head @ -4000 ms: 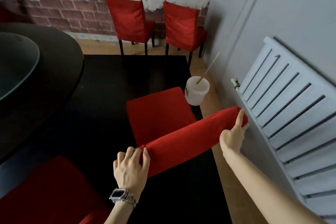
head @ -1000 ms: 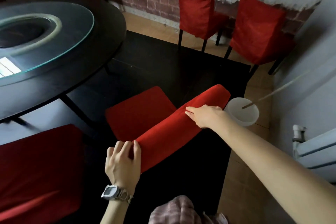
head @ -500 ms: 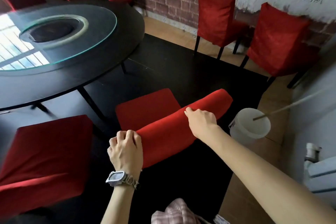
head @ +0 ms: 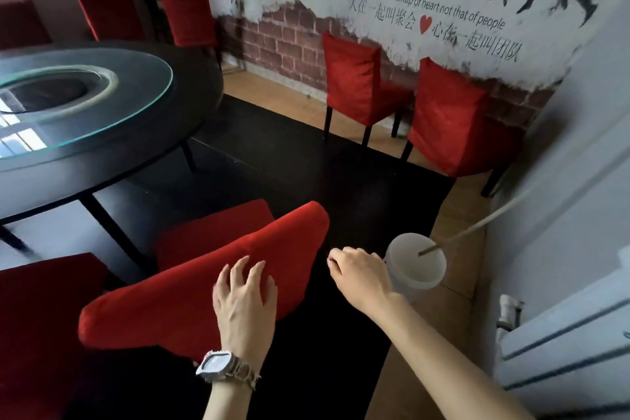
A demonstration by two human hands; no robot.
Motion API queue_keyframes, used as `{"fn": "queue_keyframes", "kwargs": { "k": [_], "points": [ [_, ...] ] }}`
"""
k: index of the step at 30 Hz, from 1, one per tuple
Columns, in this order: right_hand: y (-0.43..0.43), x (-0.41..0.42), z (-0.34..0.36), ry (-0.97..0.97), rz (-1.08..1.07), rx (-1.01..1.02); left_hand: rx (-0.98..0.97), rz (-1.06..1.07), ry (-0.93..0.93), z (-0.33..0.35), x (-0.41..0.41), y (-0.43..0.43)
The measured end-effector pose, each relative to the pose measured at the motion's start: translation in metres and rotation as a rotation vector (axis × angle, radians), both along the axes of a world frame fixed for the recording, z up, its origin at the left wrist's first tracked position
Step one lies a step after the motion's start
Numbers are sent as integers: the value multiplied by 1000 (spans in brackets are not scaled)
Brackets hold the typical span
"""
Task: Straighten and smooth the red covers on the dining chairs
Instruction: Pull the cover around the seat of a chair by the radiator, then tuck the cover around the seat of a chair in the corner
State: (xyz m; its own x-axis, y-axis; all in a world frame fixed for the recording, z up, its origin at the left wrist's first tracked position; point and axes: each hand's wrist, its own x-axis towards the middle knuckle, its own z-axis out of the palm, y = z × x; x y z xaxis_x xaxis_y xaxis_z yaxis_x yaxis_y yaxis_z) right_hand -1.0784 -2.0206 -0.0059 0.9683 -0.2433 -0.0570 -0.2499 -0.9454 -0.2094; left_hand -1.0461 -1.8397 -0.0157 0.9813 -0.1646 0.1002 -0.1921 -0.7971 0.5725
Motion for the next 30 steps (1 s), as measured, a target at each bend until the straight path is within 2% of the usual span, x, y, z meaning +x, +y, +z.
{"fn": "queue_keyframes", "kwargs": {
  "k": [3,7,11,14,17,20,25,30],
  "points": [
    [-31,-19,-12,121,-92,67,-109,-155,69,-6,-19,-37],
    [-81,-32,-24,235,-206,147,138,-357,298,-6,-16,-106],
    [-135,-24,-31,146,-359,145,228,-472,315,-8,8,-184],
    [-178,-12,-38,168,-462,178,305,-573,354,-13,40,-244],
    [-224,-3,-46,280,-547,305,385,-623,396,-20,67,-296],
    [-258,12,-57,274,-665,381,428,-678,448,-30,95,-336],
    [-289,46,-61,240,-775,363,435,-733,418,-32,133,-384],
    [-330,95,-49,262,-749,352,403,-702,382,-35,177,-428]
  ]
}}
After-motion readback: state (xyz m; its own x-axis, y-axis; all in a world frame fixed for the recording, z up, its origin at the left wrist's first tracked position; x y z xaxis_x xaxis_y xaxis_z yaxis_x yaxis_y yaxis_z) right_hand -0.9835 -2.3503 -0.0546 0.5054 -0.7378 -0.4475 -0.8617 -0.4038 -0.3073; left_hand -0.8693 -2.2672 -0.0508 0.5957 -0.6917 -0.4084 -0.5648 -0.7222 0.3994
